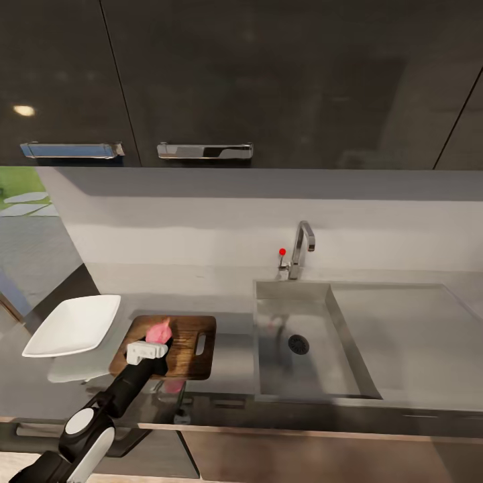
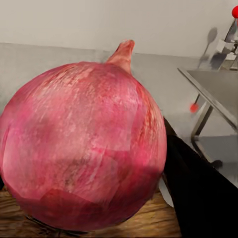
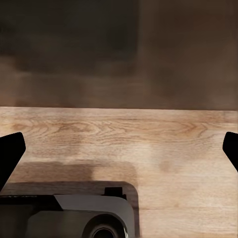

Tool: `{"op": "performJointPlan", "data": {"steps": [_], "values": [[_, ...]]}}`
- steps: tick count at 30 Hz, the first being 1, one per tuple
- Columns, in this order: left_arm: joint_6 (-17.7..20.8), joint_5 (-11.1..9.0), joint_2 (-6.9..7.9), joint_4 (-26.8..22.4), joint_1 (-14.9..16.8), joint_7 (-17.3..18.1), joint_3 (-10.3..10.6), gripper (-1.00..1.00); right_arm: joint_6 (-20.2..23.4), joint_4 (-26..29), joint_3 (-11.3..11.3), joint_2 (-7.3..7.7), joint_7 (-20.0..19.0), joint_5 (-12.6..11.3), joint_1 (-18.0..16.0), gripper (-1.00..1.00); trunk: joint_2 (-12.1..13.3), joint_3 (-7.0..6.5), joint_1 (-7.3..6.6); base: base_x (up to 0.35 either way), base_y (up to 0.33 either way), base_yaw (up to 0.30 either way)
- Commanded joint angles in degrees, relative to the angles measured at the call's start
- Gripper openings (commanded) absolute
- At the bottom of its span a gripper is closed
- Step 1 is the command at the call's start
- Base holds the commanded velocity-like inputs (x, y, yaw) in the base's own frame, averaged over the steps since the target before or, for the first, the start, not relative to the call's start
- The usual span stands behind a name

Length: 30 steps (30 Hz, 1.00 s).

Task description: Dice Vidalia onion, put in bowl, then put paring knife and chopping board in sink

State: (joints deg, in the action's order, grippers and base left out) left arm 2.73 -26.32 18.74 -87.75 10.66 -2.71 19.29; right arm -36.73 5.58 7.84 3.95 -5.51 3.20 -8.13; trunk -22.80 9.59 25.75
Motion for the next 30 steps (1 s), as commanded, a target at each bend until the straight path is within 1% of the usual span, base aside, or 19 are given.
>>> {"op": "performJointPlan", "data": {"steps": [1,2,8,10,20,30], "values": [[1.0,-0.4,0.06,-0.2,0.1,-0.3,0.1,-1.0,-0.2,0.0,0.5,0.0,-0.4,0.3,0.0,1.0,-0.1,0.12,0.03,0.0,0.0,0.0],[2.7,-0.4,0.06,-0.4,0.1,-0.3,0.0,-1.0,-0.2,0.0,0.5,0.0,-0.4,0.3,0.0,1.0,-0.1,0.12,0.03,0.0,0.0,0.0],[5.0,-0.4,0.04,-0.6,0.1,-0.3,-0.1,-1.0,-0.2,0.0,0.5,0.0,-0.4,0.3,0.0,1.0,-0.1,0.12,0.03,0.0,0.0,0.0],[7.1,-0.4,0.05,-0.7,0.2,-0.4,-0.1,-1.0,-0.2,0.0,0.5,0.0,-0.4,0.3,0.0,1.0,-0.1,0.12,0.03,0.0,0.0,0.0],[7.8,-0.4,0.07,-0.7,0.2,-0.4,-0.1,-1.0,-0.2,0.0,0.5,0.0,-0.4,0.3,0.0,1.0,-0.1,0.12,0.03,0.002,0.0,0.0],[7.9,-0.4,0.06,-0.7,0.2,-0.3,-0.1,-1.0,-0.2,0.0,0.5,0.0,-0.3,0.3,0.0,1.0,-0.1,0.12,0.03,0.205,0.0,0.0]]}}
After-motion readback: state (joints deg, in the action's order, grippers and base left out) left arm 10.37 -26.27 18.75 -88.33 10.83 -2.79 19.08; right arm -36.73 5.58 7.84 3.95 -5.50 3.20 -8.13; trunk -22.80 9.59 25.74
